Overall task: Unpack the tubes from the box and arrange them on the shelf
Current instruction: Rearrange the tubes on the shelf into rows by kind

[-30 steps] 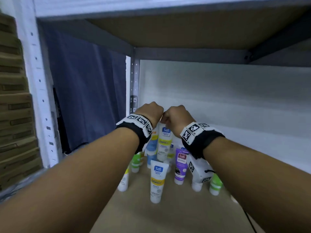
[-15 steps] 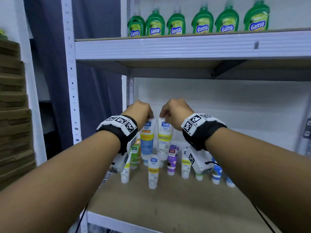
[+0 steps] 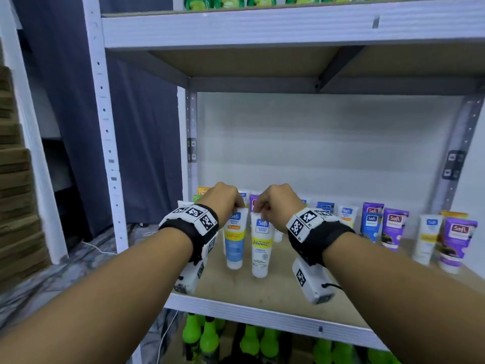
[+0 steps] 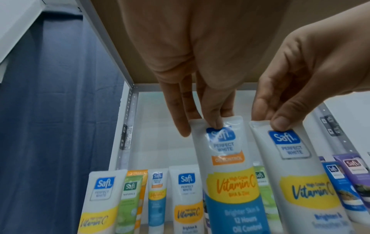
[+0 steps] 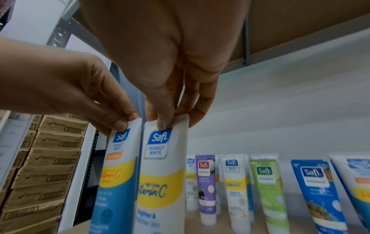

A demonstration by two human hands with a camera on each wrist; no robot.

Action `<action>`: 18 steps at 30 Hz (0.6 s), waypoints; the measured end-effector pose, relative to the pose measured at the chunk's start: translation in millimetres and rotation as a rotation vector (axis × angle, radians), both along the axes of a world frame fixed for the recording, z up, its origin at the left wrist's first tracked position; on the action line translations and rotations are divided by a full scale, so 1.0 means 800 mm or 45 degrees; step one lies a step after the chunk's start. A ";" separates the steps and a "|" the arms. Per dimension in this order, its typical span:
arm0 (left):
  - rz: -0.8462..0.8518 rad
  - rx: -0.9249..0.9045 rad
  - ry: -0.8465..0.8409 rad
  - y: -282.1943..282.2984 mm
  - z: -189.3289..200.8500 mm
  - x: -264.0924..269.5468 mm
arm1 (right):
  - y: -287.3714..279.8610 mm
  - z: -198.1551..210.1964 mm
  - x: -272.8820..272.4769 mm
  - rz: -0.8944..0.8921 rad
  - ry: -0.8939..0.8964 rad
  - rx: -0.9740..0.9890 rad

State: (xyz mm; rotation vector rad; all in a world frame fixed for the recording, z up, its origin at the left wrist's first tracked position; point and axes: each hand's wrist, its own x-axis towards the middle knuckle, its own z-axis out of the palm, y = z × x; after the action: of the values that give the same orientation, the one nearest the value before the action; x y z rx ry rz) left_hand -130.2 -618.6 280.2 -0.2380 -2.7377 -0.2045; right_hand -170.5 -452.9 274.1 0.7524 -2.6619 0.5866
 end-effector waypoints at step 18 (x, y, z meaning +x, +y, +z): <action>-0.050 0.220 0.011 0.004 -0.072 0.003 | 0.021 -0.052 0.011 0.036 -0.089 -0.172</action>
State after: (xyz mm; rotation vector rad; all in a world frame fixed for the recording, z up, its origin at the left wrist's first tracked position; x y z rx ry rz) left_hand -127.9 -615.0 222.4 -0.2443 -2.6883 -0.4473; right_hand -161.9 -436.2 232.3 0.7444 -2.6460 0.8057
